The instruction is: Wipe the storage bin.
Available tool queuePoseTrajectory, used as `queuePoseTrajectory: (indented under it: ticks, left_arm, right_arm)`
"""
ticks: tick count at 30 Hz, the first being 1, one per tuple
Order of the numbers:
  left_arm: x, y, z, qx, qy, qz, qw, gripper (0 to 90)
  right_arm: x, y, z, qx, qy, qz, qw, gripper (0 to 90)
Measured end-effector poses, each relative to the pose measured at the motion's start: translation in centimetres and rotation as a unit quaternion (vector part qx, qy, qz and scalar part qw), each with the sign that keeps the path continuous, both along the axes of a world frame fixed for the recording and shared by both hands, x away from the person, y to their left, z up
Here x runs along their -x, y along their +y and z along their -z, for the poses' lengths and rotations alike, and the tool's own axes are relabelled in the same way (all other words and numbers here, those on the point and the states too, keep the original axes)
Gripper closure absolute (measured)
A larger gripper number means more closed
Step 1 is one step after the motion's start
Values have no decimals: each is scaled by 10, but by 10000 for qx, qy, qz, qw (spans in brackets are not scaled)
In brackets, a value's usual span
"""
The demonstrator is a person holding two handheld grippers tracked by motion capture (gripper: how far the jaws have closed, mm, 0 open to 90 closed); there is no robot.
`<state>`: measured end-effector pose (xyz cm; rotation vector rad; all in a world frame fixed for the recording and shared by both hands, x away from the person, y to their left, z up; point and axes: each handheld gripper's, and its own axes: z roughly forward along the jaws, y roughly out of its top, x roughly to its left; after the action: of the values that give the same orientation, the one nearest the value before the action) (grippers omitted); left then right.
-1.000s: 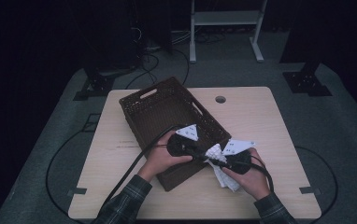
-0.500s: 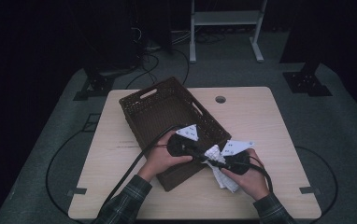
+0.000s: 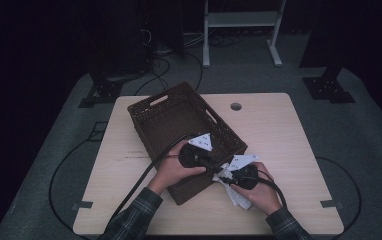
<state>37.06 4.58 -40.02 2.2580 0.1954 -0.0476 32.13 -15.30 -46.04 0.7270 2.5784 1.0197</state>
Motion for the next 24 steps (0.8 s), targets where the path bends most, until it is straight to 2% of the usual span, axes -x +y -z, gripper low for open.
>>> queuePoseTrajectory:
  ticks: [7,13,19,24]
  left_arm:
    - [0,0,0,-9,-14,6,10000,674]
    - [0,0,0,-8,-14,5,10000,673]
    - [0,0,0,-13,-20,6,10000,673]
    - [1,0,0,-2,4,-13,10000,673]
  right_arm:
    - [-2,3,13,194,119,-2,9997,751]
    - [-2,5,20,172,194,12,9997,750]
    - [3,8,16,188,91,-49,9998,750]
    - [7,11,9,-13,-44,-167,9999,750]
